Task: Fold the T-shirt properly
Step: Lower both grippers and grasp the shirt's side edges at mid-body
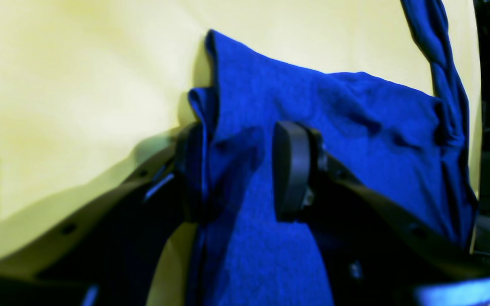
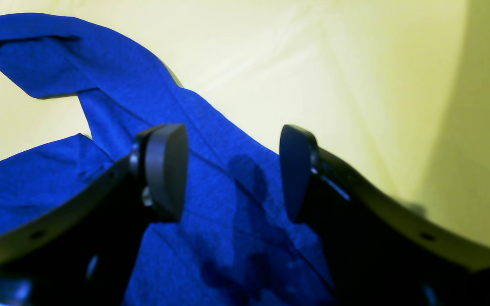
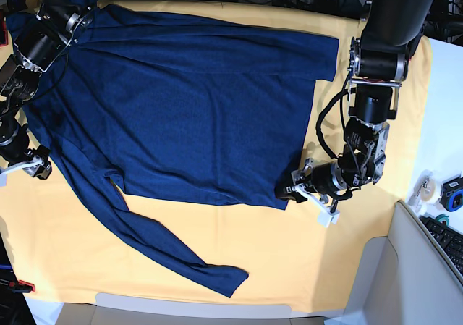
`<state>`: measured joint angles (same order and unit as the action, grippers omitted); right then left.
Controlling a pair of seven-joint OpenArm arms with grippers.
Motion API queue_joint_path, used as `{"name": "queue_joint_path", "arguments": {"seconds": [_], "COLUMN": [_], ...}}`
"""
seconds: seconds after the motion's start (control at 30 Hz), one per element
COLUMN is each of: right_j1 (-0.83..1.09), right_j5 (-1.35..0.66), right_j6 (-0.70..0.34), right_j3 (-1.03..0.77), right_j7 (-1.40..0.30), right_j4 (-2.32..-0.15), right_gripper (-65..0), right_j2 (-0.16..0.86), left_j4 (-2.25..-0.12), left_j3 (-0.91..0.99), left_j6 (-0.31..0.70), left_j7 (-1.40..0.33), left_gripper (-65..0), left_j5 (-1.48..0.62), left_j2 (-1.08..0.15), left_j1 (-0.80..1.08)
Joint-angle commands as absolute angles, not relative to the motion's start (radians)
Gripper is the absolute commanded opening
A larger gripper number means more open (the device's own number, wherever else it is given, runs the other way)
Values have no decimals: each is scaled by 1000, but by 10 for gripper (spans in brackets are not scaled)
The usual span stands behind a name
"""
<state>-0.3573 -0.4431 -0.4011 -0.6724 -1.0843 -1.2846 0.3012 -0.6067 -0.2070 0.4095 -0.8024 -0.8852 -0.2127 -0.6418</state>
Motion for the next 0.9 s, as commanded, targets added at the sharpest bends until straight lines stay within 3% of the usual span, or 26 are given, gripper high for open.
{"name": "queue_joint_path", "arguments": {"seconds": [0.0,0.53,0.87], "right_j1": [-380,-380,-380], "right_j5": [-453,-450,-450], "right_j6": [-407,-406,-406], "right_j3": [-673,-671,-670], "right_j7": [-1064,-1064,-1023], "right_j4": [-1299,-1285,-1231], "right_gripper": [-312,-312,-312], "right_j2": [323,321,297], "left_j4": [-615,-621,-733], "left_j3": [-206,-206,-208], "left_j6": [404,407,407], "left_j7": [-825,-846,-900], "left_gripper": [-400,-403,-407], "left_j5": [-871,-874,-871], "left_j2": [-214,-202,-202], "left_j1": [-656,-627,-598]}}
